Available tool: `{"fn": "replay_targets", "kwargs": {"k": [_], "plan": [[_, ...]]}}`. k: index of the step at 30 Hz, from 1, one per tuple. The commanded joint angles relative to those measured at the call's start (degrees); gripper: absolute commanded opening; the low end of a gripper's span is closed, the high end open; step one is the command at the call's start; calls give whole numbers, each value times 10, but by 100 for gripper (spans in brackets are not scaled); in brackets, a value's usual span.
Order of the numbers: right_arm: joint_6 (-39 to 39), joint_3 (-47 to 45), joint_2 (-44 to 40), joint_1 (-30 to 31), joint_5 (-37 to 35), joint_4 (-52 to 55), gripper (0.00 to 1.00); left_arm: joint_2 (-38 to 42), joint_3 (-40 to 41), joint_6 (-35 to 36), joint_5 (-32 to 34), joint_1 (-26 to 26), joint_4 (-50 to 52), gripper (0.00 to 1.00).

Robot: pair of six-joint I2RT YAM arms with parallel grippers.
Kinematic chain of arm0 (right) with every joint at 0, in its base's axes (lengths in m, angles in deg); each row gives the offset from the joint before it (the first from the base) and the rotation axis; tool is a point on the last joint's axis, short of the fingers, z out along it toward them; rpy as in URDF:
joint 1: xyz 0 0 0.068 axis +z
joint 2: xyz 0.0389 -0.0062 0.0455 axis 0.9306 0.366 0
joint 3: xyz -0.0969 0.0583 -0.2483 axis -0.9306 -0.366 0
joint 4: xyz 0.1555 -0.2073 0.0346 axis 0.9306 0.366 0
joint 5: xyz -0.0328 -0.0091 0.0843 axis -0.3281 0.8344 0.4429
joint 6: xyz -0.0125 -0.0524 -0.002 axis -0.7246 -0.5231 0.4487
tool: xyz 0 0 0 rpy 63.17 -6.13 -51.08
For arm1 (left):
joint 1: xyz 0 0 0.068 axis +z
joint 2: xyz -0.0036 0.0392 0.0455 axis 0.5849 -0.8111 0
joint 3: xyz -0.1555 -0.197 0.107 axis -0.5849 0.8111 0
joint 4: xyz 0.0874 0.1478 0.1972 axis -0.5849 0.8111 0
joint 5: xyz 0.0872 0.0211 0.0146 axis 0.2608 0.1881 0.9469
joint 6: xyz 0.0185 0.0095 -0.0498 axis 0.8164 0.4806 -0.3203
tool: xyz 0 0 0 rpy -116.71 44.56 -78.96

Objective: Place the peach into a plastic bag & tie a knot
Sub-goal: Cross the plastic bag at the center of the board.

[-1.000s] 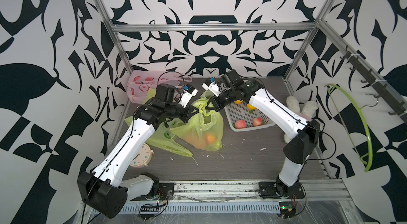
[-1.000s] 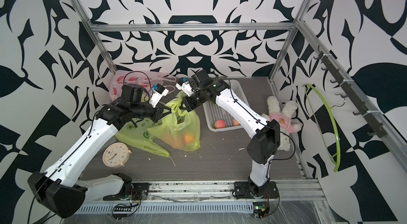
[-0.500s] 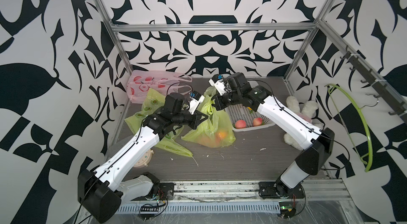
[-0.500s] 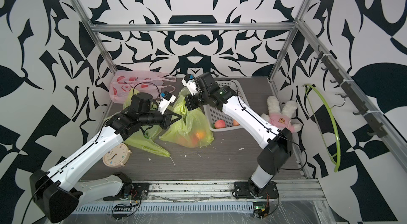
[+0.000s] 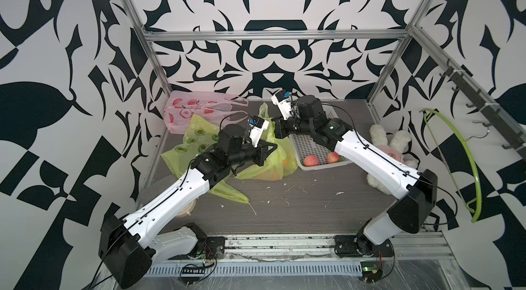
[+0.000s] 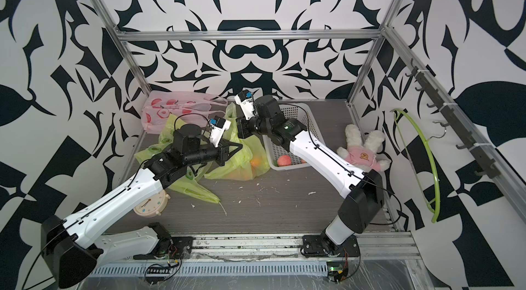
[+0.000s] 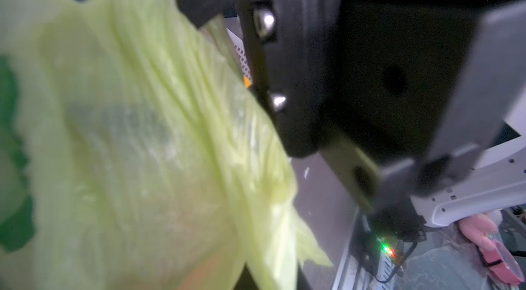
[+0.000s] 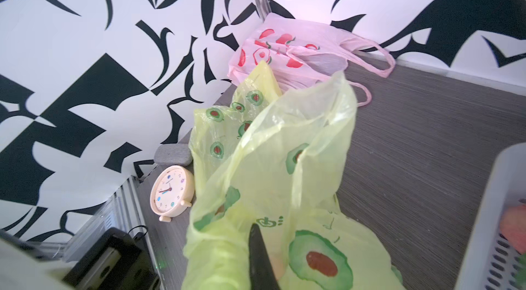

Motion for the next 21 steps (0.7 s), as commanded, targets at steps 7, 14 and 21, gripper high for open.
{"fn": "replay_targets", "kwargs": {"k": [7, 14, 21], "plan": [[-21, 54, -9, -7, 99, -96, 0, 51, -57, 64, 20, -10, 181, 42], [-42, 87, 7, -8, 135, -73, 0, 83, -121, 96, 41, -10, 294, 64], [-56, 111, 20, -8, 161, -33, 0, 141, -182, 125, 97, 16, 399, 74]]}}
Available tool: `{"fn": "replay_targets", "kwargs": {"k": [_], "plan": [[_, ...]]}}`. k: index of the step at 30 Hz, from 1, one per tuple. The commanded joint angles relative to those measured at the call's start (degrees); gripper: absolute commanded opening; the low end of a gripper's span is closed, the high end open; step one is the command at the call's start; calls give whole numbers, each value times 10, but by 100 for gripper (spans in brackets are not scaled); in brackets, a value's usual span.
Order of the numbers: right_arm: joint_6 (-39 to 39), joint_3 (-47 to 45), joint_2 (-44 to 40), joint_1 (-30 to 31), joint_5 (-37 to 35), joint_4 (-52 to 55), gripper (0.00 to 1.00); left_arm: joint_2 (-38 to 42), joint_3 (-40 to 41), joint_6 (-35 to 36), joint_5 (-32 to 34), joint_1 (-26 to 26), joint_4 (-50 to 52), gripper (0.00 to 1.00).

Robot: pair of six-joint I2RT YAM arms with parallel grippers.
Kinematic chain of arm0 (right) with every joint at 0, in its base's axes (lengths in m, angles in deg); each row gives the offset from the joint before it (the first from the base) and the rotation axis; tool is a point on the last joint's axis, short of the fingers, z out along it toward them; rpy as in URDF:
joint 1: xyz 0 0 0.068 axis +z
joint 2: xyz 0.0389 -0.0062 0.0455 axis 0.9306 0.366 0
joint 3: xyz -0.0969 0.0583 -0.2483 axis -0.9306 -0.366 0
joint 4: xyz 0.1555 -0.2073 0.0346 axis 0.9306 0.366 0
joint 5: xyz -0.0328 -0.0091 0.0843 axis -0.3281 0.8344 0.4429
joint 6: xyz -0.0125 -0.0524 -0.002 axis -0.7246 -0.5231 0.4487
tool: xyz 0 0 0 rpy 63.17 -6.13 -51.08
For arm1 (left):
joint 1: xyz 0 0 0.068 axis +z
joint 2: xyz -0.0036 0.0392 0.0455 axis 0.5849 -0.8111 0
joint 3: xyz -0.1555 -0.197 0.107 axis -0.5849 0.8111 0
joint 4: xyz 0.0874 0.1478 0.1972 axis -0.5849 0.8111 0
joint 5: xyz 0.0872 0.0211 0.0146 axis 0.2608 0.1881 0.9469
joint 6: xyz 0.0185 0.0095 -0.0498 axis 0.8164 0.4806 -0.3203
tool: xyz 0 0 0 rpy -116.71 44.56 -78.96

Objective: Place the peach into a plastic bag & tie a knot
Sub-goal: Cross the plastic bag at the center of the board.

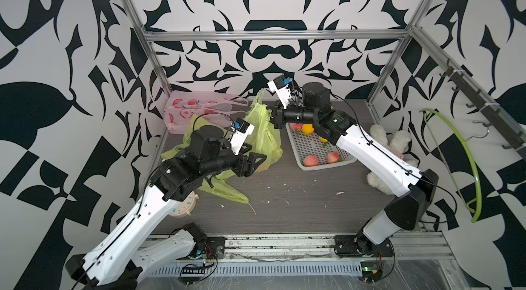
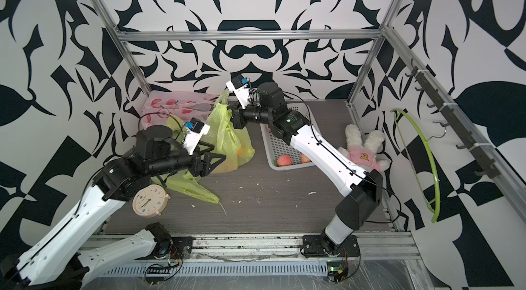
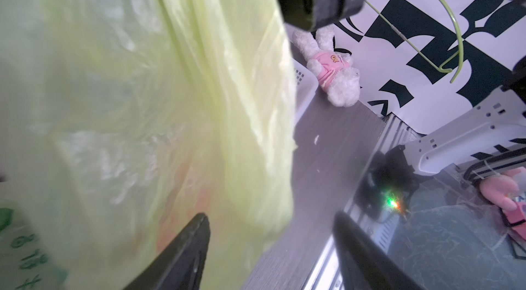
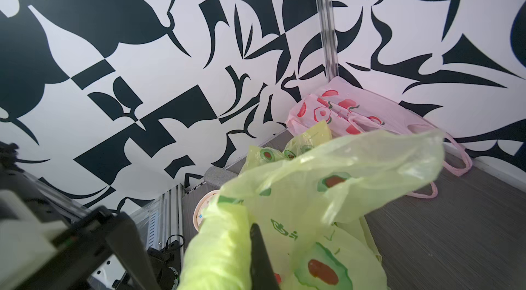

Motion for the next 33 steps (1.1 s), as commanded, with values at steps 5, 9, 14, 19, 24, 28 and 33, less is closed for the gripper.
{"fn": "replay_targets", "kwargs": {"k": [5, 9, 14, 19, 24, 28, 33], "plan": [[-20, 27, -6, -2, 39, 26, 0, 49, -38, 41, 83, 49, 72, 81], [-21, 29, -9, -2, 49, 38, 0, 16, -33, 70, 88, 86, 38, 83], [-27, 32, -17, -2, 60, 60, 0, -51, -32, 86, -47, 185, -19, 84], [-33, 29, -24, -2, 62, 74, 0, -100, -32, 76, -217, 219, -71, 83], [-43, 26, -28, -2, 54, 83, 0, -141, -37, 61, -316, 219, -42, 47], [-49, 23, -29, -4, 46, 84, 0, -139, -14, 60, -309, 219, -31, 5], [-51, 22, -27, -11, 36, 96, 0, -91, 19, 52, -253, 219, -54, 0]]}}
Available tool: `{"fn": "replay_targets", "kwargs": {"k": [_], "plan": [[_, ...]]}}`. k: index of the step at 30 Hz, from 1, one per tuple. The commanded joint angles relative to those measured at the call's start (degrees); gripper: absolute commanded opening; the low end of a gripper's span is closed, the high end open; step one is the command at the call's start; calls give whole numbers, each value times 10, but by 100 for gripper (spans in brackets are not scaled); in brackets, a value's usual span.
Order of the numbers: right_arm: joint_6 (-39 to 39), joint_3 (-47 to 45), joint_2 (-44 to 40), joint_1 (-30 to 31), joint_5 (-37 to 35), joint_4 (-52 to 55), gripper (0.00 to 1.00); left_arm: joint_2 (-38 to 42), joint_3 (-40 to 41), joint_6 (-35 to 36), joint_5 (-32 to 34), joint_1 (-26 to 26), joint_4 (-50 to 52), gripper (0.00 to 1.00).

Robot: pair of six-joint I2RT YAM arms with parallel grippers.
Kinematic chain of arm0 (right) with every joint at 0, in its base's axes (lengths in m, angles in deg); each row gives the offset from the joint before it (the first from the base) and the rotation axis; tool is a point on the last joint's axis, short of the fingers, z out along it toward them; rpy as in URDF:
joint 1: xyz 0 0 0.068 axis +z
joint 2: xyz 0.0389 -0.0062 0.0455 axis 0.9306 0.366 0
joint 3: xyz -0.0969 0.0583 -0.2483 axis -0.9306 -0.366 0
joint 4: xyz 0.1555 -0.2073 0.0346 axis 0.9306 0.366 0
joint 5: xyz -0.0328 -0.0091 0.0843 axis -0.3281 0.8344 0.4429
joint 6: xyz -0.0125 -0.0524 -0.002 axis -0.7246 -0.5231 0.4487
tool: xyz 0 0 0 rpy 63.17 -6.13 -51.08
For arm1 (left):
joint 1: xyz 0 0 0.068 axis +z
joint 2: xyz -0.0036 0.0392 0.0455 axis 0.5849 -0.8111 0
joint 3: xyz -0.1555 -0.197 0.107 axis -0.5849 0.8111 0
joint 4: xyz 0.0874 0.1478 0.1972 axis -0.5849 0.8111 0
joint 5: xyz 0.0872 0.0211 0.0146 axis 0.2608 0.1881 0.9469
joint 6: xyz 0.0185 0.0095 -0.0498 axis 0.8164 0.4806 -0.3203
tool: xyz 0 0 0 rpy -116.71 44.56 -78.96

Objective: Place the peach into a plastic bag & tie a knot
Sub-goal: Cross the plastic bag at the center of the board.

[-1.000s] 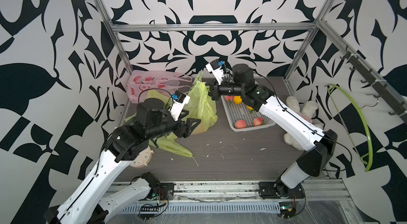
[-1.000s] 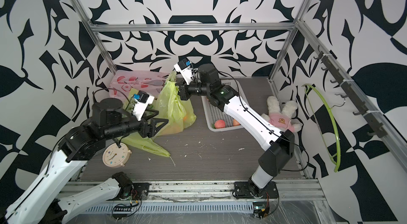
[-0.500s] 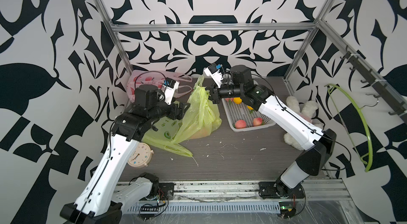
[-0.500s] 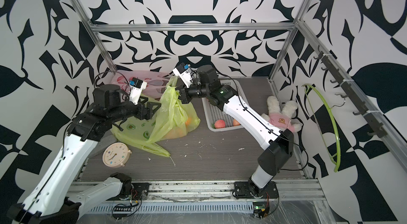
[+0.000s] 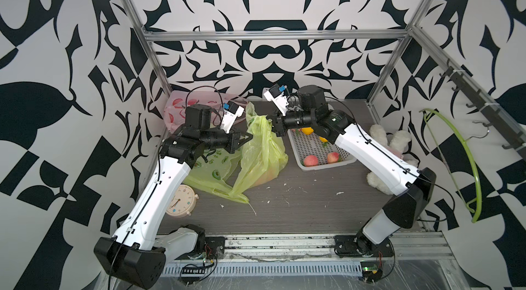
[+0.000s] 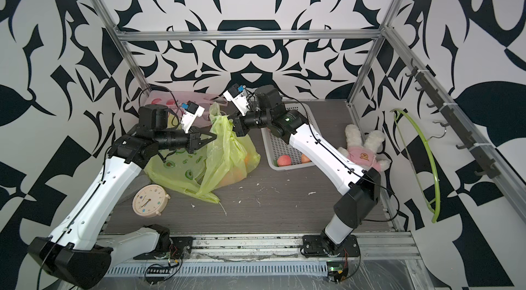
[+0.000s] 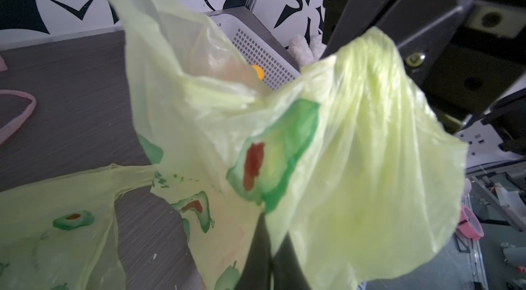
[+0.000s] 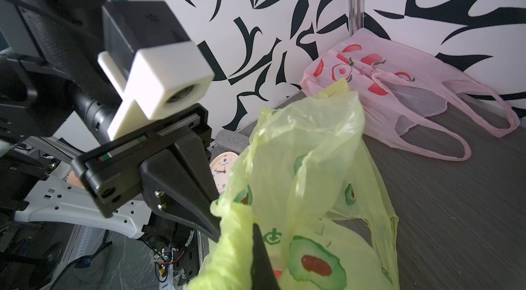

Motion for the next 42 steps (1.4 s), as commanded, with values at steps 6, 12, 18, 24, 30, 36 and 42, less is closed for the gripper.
{"fn": "replay_targets", "kwargs": {"k": [6, 12, 18, 24, 30, 36, 42], "plan": [[-11, 5, -41, -10, -57, -3, 0, 69, 26, -18, 28, 0, -12, 0], [3, 4, -43, -10, -115, -4, 0, 97, 91, -68, 0, -11, -63, 0], [70, -36, -51, -9, -98, -108, 0, 105, 162, -125, -11, -30, -139, 0], [142, -83, -49, -6, -83, -223, 0, 104, 198, -188, -6, -110, -247, 0], [191, -68, -40, -10, -21, -228, 0, 104, 223, -176, 95, -115, -218, 0], [246, -64, -40, -36, 42, -229, 0, 102, 266, -188, 118, -88, -240, 0], [274, -146, -67, -38, -21, -347, 0, 75, 280, -221, -5, -113, -322, 0]]}}
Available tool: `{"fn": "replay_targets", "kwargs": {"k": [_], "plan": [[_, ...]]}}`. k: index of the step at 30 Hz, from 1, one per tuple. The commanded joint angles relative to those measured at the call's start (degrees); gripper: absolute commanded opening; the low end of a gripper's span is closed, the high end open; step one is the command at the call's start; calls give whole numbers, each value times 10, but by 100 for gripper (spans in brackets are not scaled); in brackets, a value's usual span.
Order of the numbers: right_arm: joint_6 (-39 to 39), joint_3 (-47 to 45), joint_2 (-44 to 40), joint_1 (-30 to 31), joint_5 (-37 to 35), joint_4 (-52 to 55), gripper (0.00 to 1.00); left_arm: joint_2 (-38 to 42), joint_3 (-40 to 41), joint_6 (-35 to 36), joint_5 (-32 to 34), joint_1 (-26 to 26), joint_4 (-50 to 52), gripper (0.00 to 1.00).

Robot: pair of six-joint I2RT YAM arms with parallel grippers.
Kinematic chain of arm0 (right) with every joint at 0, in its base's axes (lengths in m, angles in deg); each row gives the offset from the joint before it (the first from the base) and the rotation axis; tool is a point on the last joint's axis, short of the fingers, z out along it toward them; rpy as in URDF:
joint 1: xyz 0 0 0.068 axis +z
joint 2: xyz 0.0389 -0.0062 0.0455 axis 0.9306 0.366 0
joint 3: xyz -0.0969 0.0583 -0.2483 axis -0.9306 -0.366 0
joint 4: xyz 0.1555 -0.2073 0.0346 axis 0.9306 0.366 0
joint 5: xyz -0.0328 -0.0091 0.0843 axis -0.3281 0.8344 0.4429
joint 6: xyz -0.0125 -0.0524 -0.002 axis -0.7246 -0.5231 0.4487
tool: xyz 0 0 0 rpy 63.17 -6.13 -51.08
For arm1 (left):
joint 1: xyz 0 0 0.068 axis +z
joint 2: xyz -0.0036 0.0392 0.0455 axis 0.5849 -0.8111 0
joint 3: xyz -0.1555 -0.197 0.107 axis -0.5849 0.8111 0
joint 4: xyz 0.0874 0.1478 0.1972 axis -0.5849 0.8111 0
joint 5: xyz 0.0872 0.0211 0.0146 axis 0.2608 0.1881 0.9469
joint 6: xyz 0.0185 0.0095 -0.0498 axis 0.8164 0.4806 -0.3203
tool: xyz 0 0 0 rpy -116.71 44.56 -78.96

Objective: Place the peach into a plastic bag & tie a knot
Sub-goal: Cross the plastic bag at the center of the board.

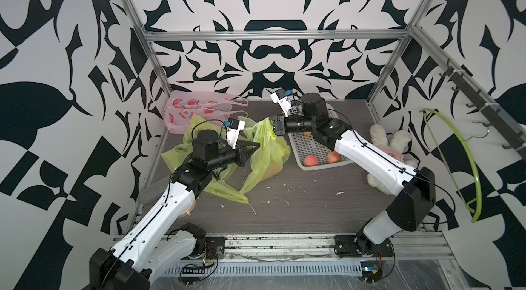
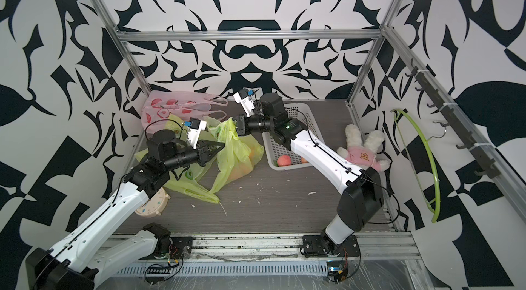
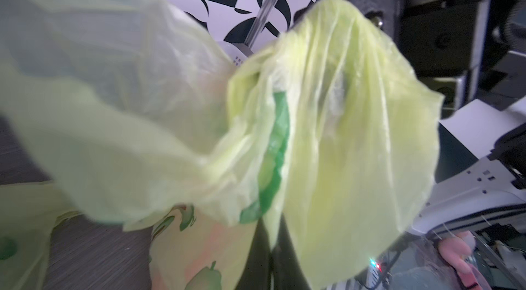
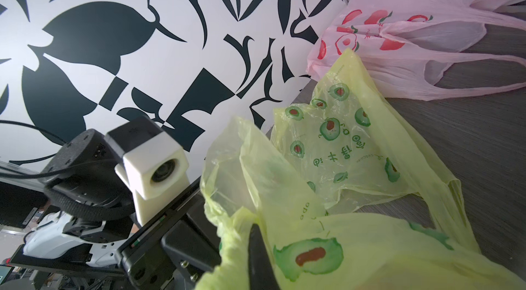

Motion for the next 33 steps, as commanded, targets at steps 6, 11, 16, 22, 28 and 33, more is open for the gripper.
{"fn": "replay_targets", "kwargs": {"k": [6, 11, 16, 22, 28, 33], "plan": [[84, -26, -16, -16, -79, -265, 0, -57, -8, -16, -90, -77, 38, 0], [152, -13, 7, -17, -47, -331, 0, -43, 18, -15, -45, -75, 33, 0], [210, -32, 2, -20, -40, -394, 0, -33, 57, -31, -36, -43, -5, 0], [298, -57, 14, -19, -64, -507, 0, -63, 84, -68, -36, -42, -87, 0], [324, -46, 20, -21, -38, -520, 0, -67, 97, -87, -9, -14, -92, 0], [247, -43, -8, -22, -26, -417, 0, -10, 84, -60, 25, -4, -8, 18]]}}
